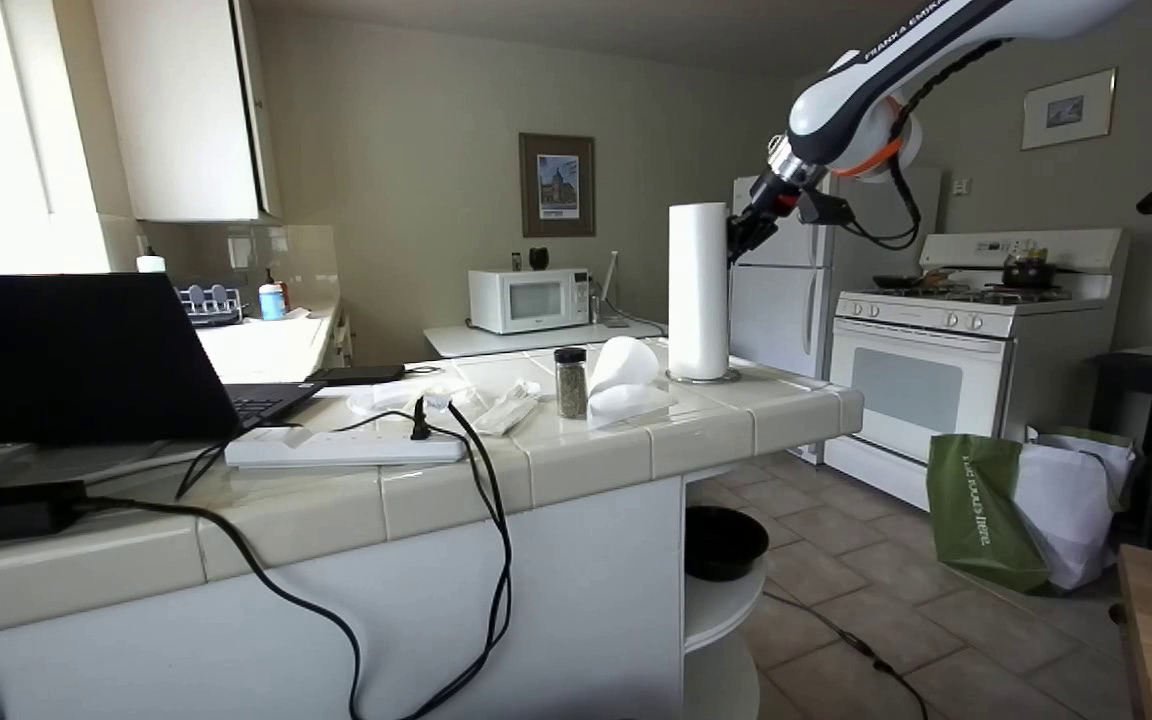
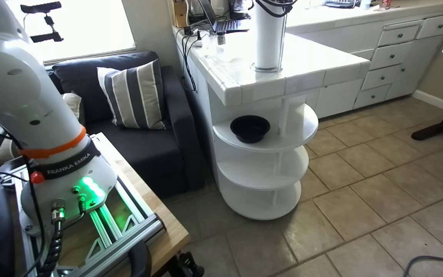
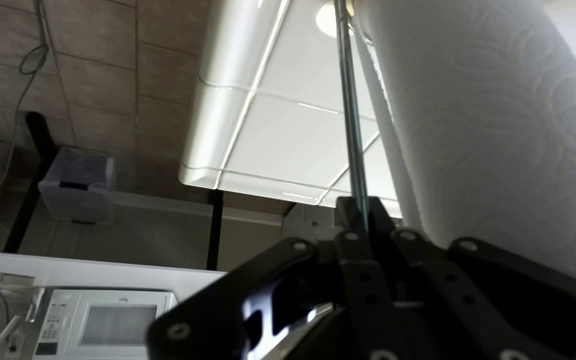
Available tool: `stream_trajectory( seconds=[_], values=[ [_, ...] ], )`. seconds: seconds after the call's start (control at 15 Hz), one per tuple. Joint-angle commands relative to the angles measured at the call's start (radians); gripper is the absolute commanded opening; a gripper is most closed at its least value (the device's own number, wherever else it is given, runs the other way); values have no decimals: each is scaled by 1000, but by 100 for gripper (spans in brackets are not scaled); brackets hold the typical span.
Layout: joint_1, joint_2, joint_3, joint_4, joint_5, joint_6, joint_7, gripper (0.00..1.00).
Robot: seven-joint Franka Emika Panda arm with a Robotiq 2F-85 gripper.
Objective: Move the paper towels
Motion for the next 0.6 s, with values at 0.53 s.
stream_trajectory(
  seconds=[0.53],
  values=[
    [-20,110,-16,239,-23,-10,139,2]
  ],
)
